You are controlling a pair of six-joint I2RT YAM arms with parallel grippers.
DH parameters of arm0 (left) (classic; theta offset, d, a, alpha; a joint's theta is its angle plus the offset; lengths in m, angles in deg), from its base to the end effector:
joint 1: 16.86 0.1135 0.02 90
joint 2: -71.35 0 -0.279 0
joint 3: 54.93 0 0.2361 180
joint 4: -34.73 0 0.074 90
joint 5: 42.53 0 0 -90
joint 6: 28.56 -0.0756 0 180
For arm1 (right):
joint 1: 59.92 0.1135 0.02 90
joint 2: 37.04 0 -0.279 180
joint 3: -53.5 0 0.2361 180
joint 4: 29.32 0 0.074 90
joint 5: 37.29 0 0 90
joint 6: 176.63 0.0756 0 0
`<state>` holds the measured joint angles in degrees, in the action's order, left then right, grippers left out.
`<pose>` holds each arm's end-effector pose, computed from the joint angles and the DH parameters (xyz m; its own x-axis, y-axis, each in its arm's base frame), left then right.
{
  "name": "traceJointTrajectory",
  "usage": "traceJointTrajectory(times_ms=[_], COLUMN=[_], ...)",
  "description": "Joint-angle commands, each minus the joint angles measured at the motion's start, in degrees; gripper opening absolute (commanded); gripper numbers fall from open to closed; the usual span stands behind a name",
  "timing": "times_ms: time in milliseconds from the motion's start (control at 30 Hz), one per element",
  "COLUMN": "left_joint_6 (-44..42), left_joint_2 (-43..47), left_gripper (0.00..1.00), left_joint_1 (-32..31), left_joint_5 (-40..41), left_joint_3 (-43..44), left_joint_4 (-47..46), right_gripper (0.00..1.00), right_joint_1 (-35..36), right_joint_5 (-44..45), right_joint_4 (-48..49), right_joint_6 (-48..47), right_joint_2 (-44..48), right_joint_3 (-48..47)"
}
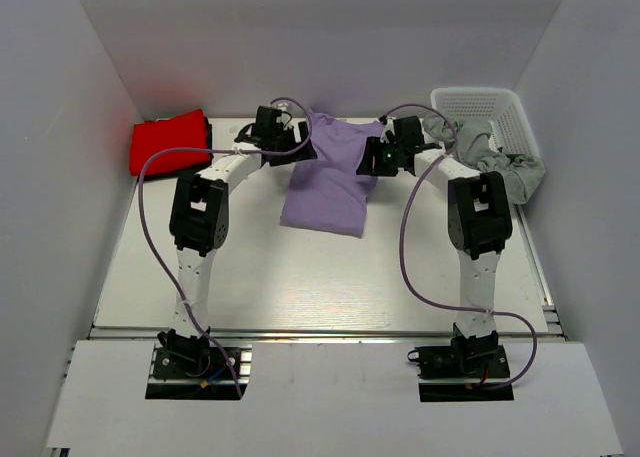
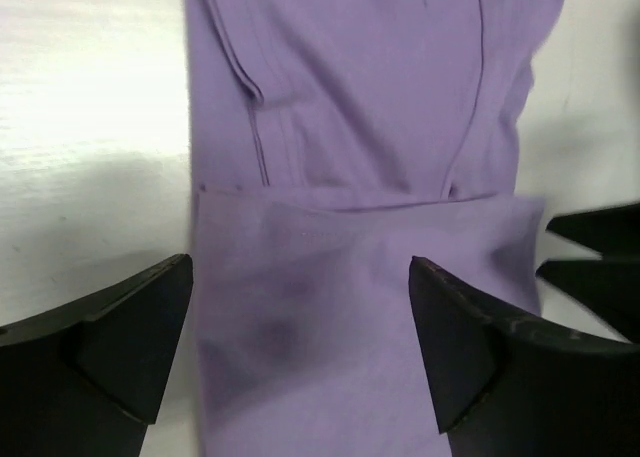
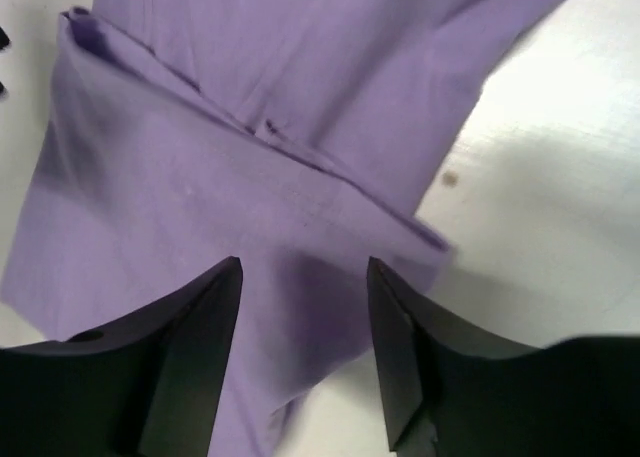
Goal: Fold and stack the t-shirts
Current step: Fold the folded rectangular tshirt in 1/3 of the way, then grab one side of the 2/3 rectangular tshirt with both arms
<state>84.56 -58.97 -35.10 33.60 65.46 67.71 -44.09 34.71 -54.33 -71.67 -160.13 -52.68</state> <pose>0.5082 -0.1866 0.1852 -0.7795 -0.1445 -0.6095 0.1789 0.8811 -0.4377 0.4812 0.1607 0.1811 -0.7450 0.0439 -0.6656 -0.2984 0.8704 0.3915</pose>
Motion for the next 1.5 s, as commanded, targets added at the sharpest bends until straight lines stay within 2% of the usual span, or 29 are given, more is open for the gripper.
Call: traceJointTrajectory(times_ms=[0,100,133,167,233,367,400,467,500,600,733,767,900,933,967,1000,1067,1100,1167,1200,1233,1267,1433,1467], left_joint_6=[2.63,4.04,4.04,4.04,2.65,0.54,0.53,-0.09,-0.09,-0.09,-0.09,-0.09,-0.09,-0.09,-0.09,-0.09,-0.09,-0.09,-0.09,-0.09,-0.09,-0.09,-0.09,-0.09], left_joint_2=[0.60,0.07,0.85,1.90,7.15,16.99,18.60,21.06,22.64,22.66,21.87,21.34,20.82,20.81,20.20,19.59,18.97,18.96,18.96,18.96,19.92,20.63,30.02,34.22], left_gripper=[1.00,1.00,1.00,1.00,1.00,1.00,1.00,1.00,1.00,1.00,0.83,0.75,0.58,0.56,0.50,0.46,0.39,0.29,0.17,0.03,0.00,0.00,0.00,0.00], left_joint_1=[2.50,4.09,4.79,4.79,4.79,3.48,2.95,2.95,2.95,1.89,0.75,0.75,-0.57,-1.09,-1.10,-1.10,-1.62,-1.62,-2.15,-2.15,-2.15,-2.15,-3.29,-3.29], left_joint_5=[2.26,1.66,1.65,0.96,0.95,0.95,0.95,-1.06,-1.07,-2.12,-1.51,-0.82,0.68,0.68,0.68,0.68,0.68,0.68,0.16,0.16,-1.15,-1.77,-5.02,-5.99], left_joint_3=[5.32,7.35,7.36,5.36,0.36,-18.68,-21.70,-29.77,-31.82,-36.05,-37.11,-37.11,-37.73,-37.73,-38.25,-38.26,-38.26,-38.26,-38.87,-39.91,-40.80,-41.50,-49.65,-51.07], left_joint_4=[-1.03,0.97,1.86,2.47,2.48,-0.33,-0.85,-3.31,-4.10,-4.73,-3.50,-3.50,-3.50,-3.50,-3.50,-3.50,-3.50,-2.97,-2.45,-2.96,-2.97,-2.97,-3.50,-3.50], right_gripper=[0.60,0.70,0.85,0.90,0.90,0.90,0.90,0.90,0.90,0.90,0.85,0.85,0.78,0.76,0.72,0.64,0.53,0.47,0.33,0.27,0.22,0.00,0.00,0.00], right_joint_1=[-1.42,-1.68,-1.60,-1.51,-0.90,-0.28,-0.10,0.59,0.95,2.44,4.29,4.55,4.99,5.08,5.00,5.26,5.35,5.35,5.34,5.52,5.52,5.78,6.05,6.05], right_joint_5=[-0.99,0.25,-0.10,-0.28,-1.41,-4.14,-4.32,-5.98,-6.26,-9.68,-9.60,-9.42,-6.88,-6.70,-6.87,-7.05,-7.22,-7.31,-8.54,-8.72,-8.89,-9.33,-11.44,-11.71], right_joint_4=[1.58,1.67,1.50,1.41,1.75,6.13,7.28,7.73,7.91,9.67,13.70,14.15,17.31,18.01,18.63,19.68,20.04,19.95,19.42,19.08,18.99,18.72,13.03,12.05], right_joint_6=[-1.86,-2.74,-2.92,-3.70,-3.71,0.05,0.59,1.90,2.17,4.01,6.74,7.88,11.66,11.93,12.72,13.77,14.66,14.92,15.01,14.84,14.83,14.66,11.86,11.50], right_joint_2=[-0.05,2.22,3.11,5.73,7.85,18.54,19.54,23.04,23.76,25.53,24.92,24.30,22.72,21.93,21.14,20.35,19.56,19.29,19.64,19.99,20.95,22.26,31.30,34.20], right_joint_3=[-5.22,-5.31,-4.87,-2.17,2.48,16.20,22.66,26.05,30.16,34.40,38.36,38.46,39.25,39.34,39.43,39.34,39.17,39.25,39.16,39.77,40.22,41.09,45.48,45.93])
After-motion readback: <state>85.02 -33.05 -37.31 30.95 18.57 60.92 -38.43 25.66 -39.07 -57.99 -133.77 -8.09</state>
